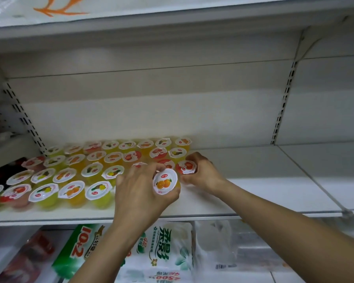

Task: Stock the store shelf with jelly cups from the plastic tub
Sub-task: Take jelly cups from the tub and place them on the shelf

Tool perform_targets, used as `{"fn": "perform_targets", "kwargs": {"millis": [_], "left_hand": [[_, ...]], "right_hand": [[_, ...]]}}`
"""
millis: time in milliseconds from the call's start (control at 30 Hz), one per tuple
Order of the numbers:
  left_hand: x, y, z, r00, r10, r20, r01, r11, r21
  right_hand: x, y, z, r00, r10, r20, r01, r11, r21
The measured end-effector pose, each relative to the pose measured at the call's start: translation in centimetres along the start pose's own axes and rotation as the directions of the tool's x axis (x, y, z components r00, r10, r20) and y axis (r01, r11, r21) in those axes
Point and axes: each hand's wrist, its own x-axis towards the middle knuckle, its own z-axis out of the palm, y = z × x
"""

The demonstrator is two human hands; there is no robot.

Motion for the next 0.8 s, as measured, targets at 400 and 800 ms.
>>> {"fn": "perform_targets", "kwargs": {"millis": [400, 800], "left_hand": [[1.8, 0.4, 3.6, 0.97, 0.244, 0.017, -0.238, 0.926, 0.292], [1.6, 0.7, 4.7, 0.981, 0.184, 0.065, -0.195, 0.921, 0.337]], "right_hand": [[-2.9, 0.5, -3.7, 0.992, -0.106, -0.073, 0.086, 0.969, -0.233], [-5.7, 2.4, -6.6, 0.982, -0.15, -0.112, 0.126, 0.973, -0.195]]}}
